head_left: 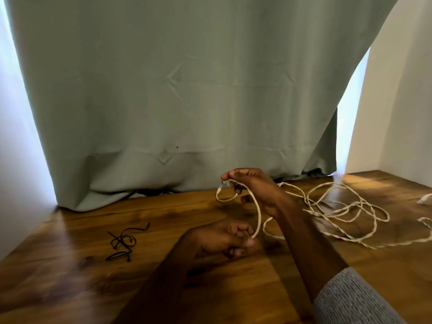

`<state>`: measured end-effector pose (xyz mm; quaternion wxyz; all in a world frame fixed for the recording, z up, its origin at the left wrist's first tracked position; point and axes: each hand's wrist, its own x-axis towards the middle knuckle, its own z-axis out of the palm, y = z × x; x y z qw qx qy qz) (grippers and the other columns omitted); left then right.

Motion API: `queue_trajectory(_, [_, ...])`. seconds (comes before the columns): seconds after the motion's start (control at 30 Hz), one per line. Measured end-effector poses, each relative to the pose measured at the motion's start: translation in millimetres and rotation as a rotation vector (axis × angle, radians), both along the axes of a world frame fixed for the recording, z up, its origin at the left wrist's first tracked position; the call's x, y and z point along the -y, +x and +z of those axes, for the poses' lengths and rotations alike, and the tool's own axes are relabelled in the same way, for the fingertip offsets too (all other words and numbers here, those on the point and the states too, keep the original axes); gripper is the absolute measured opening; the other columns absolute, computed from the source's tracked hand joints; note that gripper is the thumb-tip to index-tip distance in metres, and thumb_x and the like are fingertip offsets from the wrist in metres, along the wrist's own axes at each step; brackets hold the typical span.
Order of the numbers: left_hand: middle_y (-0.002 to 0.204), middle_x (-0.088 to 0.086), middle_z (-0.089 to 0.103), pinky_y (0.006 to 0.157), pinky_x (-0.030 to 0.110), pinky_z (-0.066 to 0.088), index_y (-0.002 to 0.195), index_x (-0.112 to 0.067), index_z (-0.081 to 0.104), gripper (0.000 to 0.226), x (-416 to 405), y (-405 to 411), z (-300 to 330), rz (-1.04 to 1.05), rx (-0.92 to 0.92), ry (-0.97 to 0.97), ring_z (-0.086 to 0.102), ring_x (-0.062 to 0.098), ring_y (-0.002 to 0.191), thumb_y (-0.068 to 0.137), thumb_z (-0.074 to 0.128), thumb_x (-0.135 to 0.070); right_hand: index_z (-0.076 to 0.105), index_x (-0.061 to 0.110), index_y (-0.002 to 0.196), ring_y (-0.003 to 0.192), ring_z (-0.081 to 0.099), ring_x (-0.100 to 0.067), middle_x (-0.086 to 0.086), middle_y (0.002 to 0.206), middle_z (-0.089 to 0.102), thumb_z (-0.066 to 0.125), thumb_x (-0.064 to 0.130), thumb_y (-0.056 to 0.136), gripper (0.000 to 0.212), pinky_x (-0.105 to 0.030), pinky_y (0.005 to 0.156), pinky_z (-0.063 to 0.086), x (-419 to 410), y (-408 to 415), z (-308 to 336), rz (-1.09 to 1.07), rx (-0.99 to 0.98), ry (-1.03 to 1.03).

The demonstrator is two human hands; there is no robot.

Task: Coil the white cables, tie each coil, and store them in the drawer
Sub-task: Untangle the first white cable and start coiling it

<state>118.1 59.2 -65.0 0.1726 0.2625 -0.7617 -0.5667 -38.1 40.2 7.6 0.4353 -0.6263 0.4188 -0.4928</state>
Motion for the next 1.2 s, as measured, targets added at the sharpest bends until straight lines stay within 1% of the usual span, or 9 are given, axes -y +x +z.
queue_trajectory(0.23, [0.076, 0.017, 0.072, 0.054, 0.029, 0.05, 0.099, -0.008, 0.053, 0.027, -4.9, 20.2, 17.9, 0.026, -0.554, 0.34, 0.063, 0.024, 0.053, 0.087, 0.064, -0.03, 0.069, 0.007, 0.106, 0.084, 0.07, -0.024, -0.014, 0.091, 0.072, 0.043, 0.049, 0.098, 0.051, -0.036, 0.079, 0.053, 22.5, 15.2, -41.6, -0.104, -0.09, -0.192])
queue_trajectory(0.33, [0.077, 0.017, 0.072, 0.053, 0.03, 0.05, 0.096, -0.01, 0.064, 0.037, -1.2, 28.3, 20.0, 0.051, -0.659, 0.372, 0.064, 0.026, 0.051, 0.075, 0.084, -0.034, 0.075, 0.013, 0.083, 0.089, 0.07, -0.025, -0.008, 0.082, 0.073, 0.042, 0.054, 0.099, 0.055, -0.043, 0.092, 0.051, 28.9, 18.3, -52.7, -0.183, -0.049, -0.191])
queue_trajectory(0.43, [0.085, 0.013, 0.075, 0.058, 0.031, 0.052, 0.091, -0.013, 0.071, 0.028, 2.4, 33.4, 22.3, 0.044, -0.79, 0.421, 0.069, 0.026, 0.058, 0.076, 0.083, -0.034, 0.069, 0.009, 0.077, 0.078, 0.067, -0.019, -0.007, 0.074, 0.069, 0.039, 0.052, 0.103, 0.059, -0.036, 0.081, 0.05, 27.8, 21.1, -54.2, -0.25, -0.083, -0.252])
queue_trajectory(0.53, [0.089, 0.014, 0.075, 0.065, 0.034, 0.054, 0.088, -0.014, 0.071, 0.023, 4.6, 36.1, 19.3, 0.023, -0.822, 0.484, 0.071, 0.025, 0.067, 0.096, 0.053, -0.026, 0.061, 0.007, 0.074, 0.066, 0.057, -0.013, -0.01, 0.067, 0.061, 0.038, 0.048, 0.106, 0.056, -0.03, 0.064, 0.045, 25.9, 32.9, -51.7, -0.215, -0.075, -0.339])
queue_trajectory(0.67, [0.059, 0.003, 0.052, 0.055, 0.029, 0.042, 0.086, -0.012, 0.057, 0.022, 12.9, 41.3, 11.0, -0.022, -0.83, 0.574, 0.05, 0.015, 0.048, 0.093, 0.038, -0.02, 0.062, 0.02, 0.073, 0.066, 0.059, -0.006, 0.007, 0.068, 0.064, 0.044, 0.05, 0.104, 0.047, -0.04, 0.068, 0.052, 35.8, 46.1, -61.2, -0.179, -0.398, -0.296])
queue_trajectory(0.83, [0.049, -0.005, 0.036, 0.045, 0.022, 0.026, 0.106, -0.004, 0.06, 0.034, 26.8, 45.2, -4.5, 0.193, -0.887, 0.558, 0.033, 0.005, 0.038, 0.102, 0.039, -0.031, 0.067, 0.024, 0.111, 0.086, 0.071, -0.019, -0.003, 0.099, 0.075, 0.048, 0.057, 0.082, 0.048, -0.043, 0.075, 0.059, 31.1, 44.9, -79.1, -0.17, -0.915, -0.273])
queue_trajectory(0.93, [0.067, 0.003, 0.063, 0.047, 0.021, 0.04, 0.134, -0.005, 0.055, 0.042, 31.3, 41.5, -9.9, 0.299, -0.907, 0.519, 0.054, 0.009, 0.048, 0.102, 0.041, -0.028, 0.067, 0.026, 0.112, 0.095, 0.07, -0.021, -0.001, 0.106, 0.074, 0.046, 0.055, 0.078, 0.049, -0.04, 0.079, 0.057, 31.3, 49.4, -84.7, -0.128, -1.06, -0.333])
queue_trajectory(1.07, [0.128, 0.011, 0.068, 0.074, 0.032, 0.059, 0.138, -0.013, 0.051, 0.04, 34.1, 37.6, -9.1, 0.311, -1.003, 0.546, 0.07, 0.024, 0.108, 0.106, 0.034, -0.031, 0.069, 0.012, 0.116, 0.1, 0.066, -0.033, -0.013, 0.114, 0.07, 0.047, 0.036, 0.087, 0.044, -0.044, 0.081, 0.056, 37.1, 50.8, -98.2, -0.101, -1.314, -0.487])
queue_trajectory(1.2, [0.128, 0.009, 0.068, 0.074, 0.033, 0.056, 0.125, -0.011, 0.058, 0.048, 42.7, 38.4, -6.4, 0.48, -0.965, 0.468, 0.07, 0.02, 0.108, 0.106, 0.027, -0.042, 0.064, 0.015, 0.115, 0.093, 0.064, -0.027, -0.008, 0.109, 0.068, 0.053, 0.036, 0.096, 0.03, -0.039, 0.083, 0.055, 25.8, 47.2, -85.1, -0.075, -1.305, -0.415])
